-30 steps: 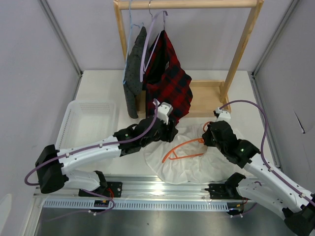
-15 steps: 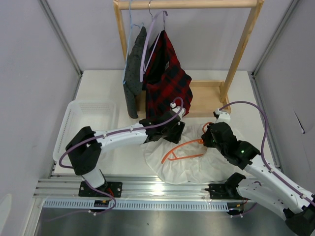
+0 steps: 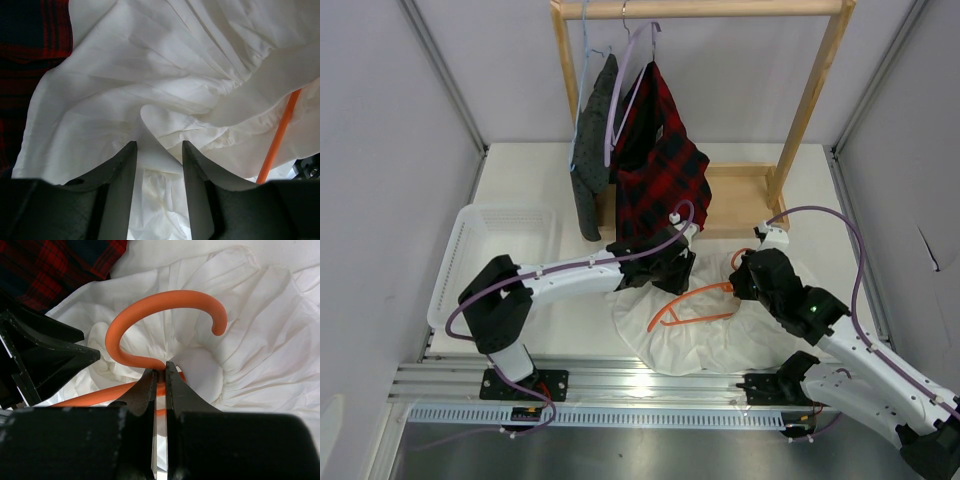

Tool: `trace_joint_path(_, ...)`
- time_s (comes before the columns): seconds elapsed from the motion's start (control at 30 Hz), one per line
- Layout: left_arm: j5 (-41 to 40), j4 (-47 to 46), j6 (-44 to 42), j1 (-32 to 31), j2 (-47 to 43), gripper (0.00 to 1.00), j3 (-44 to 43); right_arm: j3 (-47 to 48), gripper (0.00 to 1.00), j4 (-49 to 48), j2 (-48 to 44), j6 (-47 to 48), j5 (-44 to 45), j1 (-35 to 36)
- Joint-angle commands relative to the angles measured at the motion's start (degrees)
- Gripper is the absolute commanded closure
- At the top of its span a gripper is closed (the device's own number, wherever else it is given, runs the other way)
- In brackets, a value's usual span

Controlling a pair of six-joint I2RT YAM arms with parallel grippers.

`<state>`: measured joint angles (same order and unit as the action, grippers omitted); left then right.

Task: Place the skirt on the hanger

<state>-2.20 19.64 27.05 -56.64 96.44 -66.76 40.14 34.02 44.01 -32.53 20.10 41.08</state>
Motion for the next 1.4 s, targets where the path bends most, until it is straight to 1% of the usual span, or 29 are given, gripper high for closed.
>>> trace_joint_path(0.0,1.67,-1.36,1.34,0.48,0.85,0.57,-0.39,0.64,1.0,-1.85,-1.12,-0.95,0.03,0.4)
trace_joint_path(0.13,1.67,-1.18,1.25,0.57,1.73,0.72,-0.21,0.55,1.0,-1.94,-1.29,-1.13,0.12,0.32)
trace_joint_path(0.17,1.67,-1.27,1.17,0.66,1.73,0.79,0.05,0.64,1.0,-1.85,-1.38,-1.22,0.12,0.32)
trace_joint_path(0.23,1.49,-1.62,1.25,0.74,1.73,0.87,0.75,0.64,1.0,-1.85,-1.56,-1.13,0.12,0.32)
trace_joint_path(0.27,1.41,-2.32,1.34,1.0,1.38,0.95,1.89,0.73,1.0,-1.85,-1.64,-1.13,0.2,0.32)
trace_joint_path(0.33,1.14,-3.02,1.78,1.18,0.85,1.0,2.77,0.82,1.0,-1.59,-1.82,-1.13,0.47,0.23)
trace_joint_path(0.47,-0.52,-4.87,3.27,1.53,-2.3,1.0,6.9,0.9,1.0,-0.97,-1.91,-1.48,1.34,0.14)
trace_joint_path(0.6,-3.25,-6.54,5.38,1.71,-8.63,1.0,12.34,0.82,1.0,-0.36,-1.65,-1.92,2.23,-0.65)
trace_joint_path(0.67,-4.83,-7.07,6.0,1.8,-11.0,1.0,13.67,0.9,1.0,-0.01,-1.21,-2.18,2.84,-1.26)
trace_joint_path(0.7,-5.44,-7.16,6.35,1.89,-13.54,1.0,16.03,1.08,1.0,0.17,-1.03,-2.36,2.84,-2.22)
trace_joint_path(0.83,-6.24,-7.69,7.32,2.32,-19.08,1.0,19.29,1.43,1.0,-0.18,0.46,-2.53,3.02,-4.43)
trace_joint_path(1.03,-7.38,-7.68,8.11,2.33,-24.45,1.0,24.47,2.48,1.0,-1.24,2.83,-4.38,3.2,-7.59)
trace_joint_path(1.27,-7.38,-7.51,8.63,2.33,-28.23,1.0,27.74,2.75,1.0,-2.73,3.71,-5.26,3.72,-9.35)
trace_joint_path(1.37,-7.56,-6.98,8.46,2.33,-29.9,1.0,27.3,1.87,1.0,-3.52,3.63,-5.17,4.34,-9.44)
